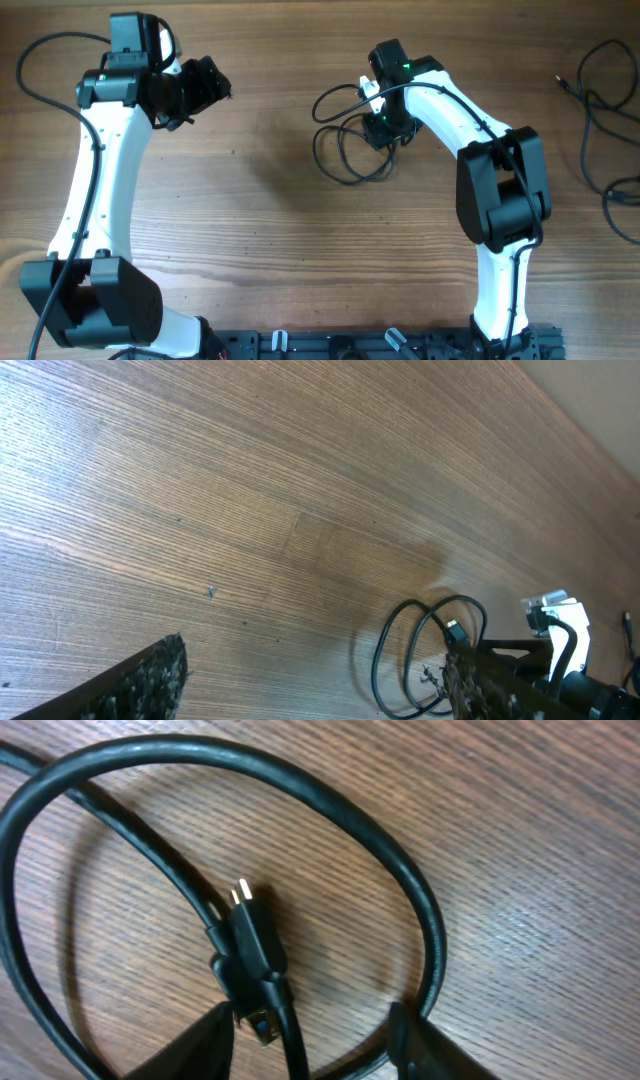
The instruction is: Untangle cables
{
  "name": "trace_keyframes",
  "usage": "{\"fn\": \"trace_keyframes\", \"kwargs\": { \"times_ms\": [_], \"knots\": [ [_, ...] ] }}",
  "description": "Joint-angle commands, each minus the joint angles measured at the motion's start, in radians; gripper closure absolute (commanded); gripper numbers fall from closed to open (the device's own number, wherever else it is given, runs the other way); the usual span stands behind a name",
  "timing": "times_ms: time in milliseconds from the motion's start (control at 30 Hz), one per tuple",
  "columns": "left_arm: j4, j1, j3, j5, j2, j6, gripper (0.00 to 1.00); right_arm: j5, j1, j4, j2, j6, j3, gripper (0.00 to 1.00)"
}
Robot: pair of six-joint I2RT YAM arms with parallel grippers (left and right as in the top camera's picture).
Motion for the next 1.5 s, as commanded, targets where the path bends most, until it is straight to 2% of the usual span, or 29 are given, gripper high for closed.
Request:
{"fn": "trace_keyframes", "kwargs": {
  "times_ms": [0, 133, 300, 433, 533, 600, 767, 1000, 1200, 1300, 1467],
  "knots": [
    [-0.001, 0.001, 0.006, -0.010, 0.003, -0.003, 0.16, 0.037, 0.007, 0.006, 0.008, 0.020, -0.013, 0.57],
    [-0.003, 0.001, 0.006, -0.010, 0.003, -0.003, 0.16, 0.074, 0.006, 0.011, 0.008, 0.096, -0.013, 0.67],
    [-0.008, 0.000, 0.006, -0.010, 0.003, -0.003, 0.16, 0.156, 0.006, 0.018, 0.008, 0.257, -0.013, 0.67],
    [-0.006, 0.000, 0.006, -0.010, 0.004, -0.003, 0.15, 0.151, 0.007, 0.032, 0.008, 0.300, -0.013, 0.71],
    [-0.008, 0.000, 0.006, -0.010, 0.004, -0.003, 0.15, 0.152, 0.006, 0.042, 0.008, 0.301, -0.013, 0.89],
    [-0.007, 0.000, 0.006, -0.010, 0.004, -0.003, 0.15, 0.152, 0.003, 0.051, 0.007, 0.301, -0.013, 0.96],
    [-0.007, 0.000, 0.006, -0.010, 0.004, -0.003, 0.15, 0.142, -0.056, 0.047, -0.037, 0.352, 0.018, 0.96],
    [-0.008, 0.000, 0.006, -0.010, 0.004, -0.003, 0.15, 0.090, -0.251, 0.057, -0.241, 0.360, 0.150, 0.96],
    [-0.007, 0.000, 0.006, -0.010, 0.004, -0.003, 0.15, 0.091, -0.456, 0.217, -0.420, 0.406, 0.165, 0.96],
    [-0.007, 0.000, 0.006, -0.010, 0.004, -0.003, 0.15, 0.092, -0.536, 0.321, -0.410, 0.409, 0.163, 0.96],
    [0.000, 0.000, 0.006, -0.010, 0.004, -0.003, 0.15, 0.187, -0.573, 0.480, -0.329, 0.404, 0.163, 0.96]
  ]
}}
